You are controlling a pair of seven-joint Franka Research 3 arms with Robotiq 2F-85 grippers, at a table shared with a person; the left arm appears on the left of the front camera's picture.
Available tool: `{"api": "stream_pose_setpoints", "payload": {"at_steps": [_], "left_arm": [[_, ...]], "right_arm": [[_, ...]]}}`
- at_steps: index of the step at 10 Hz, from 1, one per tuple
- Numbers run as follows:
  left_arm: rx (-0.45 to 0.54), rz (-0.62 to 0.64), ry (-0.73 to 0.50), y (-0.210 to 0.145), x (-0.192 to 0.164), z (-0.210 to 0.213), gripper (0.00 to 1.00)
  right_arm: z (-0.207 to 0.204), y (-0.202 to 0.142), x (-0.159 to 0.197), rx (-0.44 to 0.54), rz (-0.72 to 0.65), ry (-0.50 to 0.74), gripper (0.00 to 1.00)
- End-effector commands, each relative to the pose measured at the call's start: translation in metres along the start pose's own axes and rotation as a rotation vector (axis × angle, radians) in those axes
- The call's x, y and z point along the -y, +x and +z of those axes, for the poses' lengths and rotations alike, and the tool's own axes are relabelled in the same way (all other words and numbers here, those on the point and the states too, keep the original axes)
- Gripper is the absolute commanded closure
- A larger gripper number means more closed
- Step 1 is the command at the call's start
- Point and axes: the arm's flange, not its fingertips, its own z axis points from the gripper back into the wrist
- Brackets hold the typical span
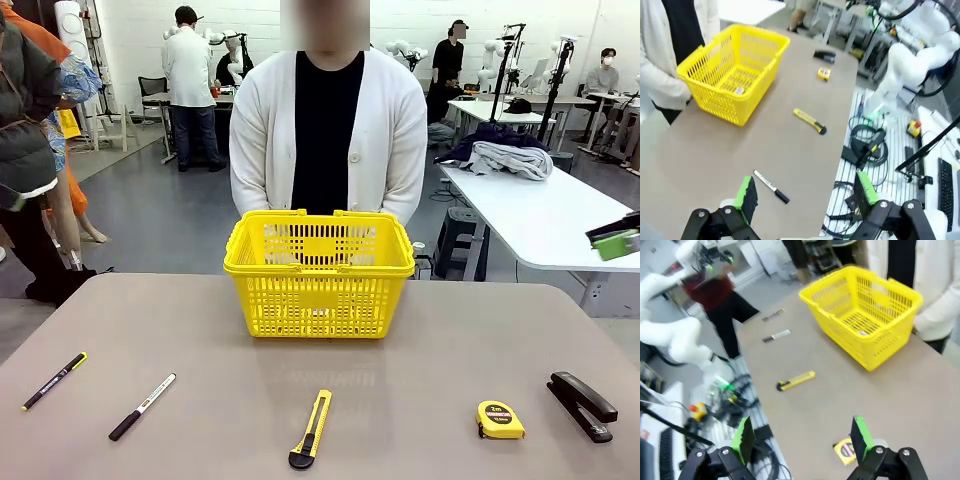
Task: Place the items the person wants into the basket.
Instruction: Pick up the item the person points to and place it in the Market Basket.
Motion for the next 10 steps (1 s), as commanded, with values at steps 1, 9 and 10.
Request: {"api": "stream_pose_setpoints", "payload": {"at_steps": [1, 9, 10], "left_arm": [[0.066, 0.008, 0.012, -0.017, -0.003, 0.021, 0.00], [0.121, 0.042, 0.287, -0.055, 0.042, 0.063, 0.00], [0.097, 0.054, 0.302, -0.051, 0.044, 0.059, 0.00]], "right_arm": [[0.027, -0.018, 0.020, 0.087, -0.084, 0.078, 0.00], [0.141, -0.079, -0.008, 0.162, -0.133, -0.181, 0.00], [0.146, -0.076, -0.015, 0.146, -0.122, -0.207, 0.00]]}}
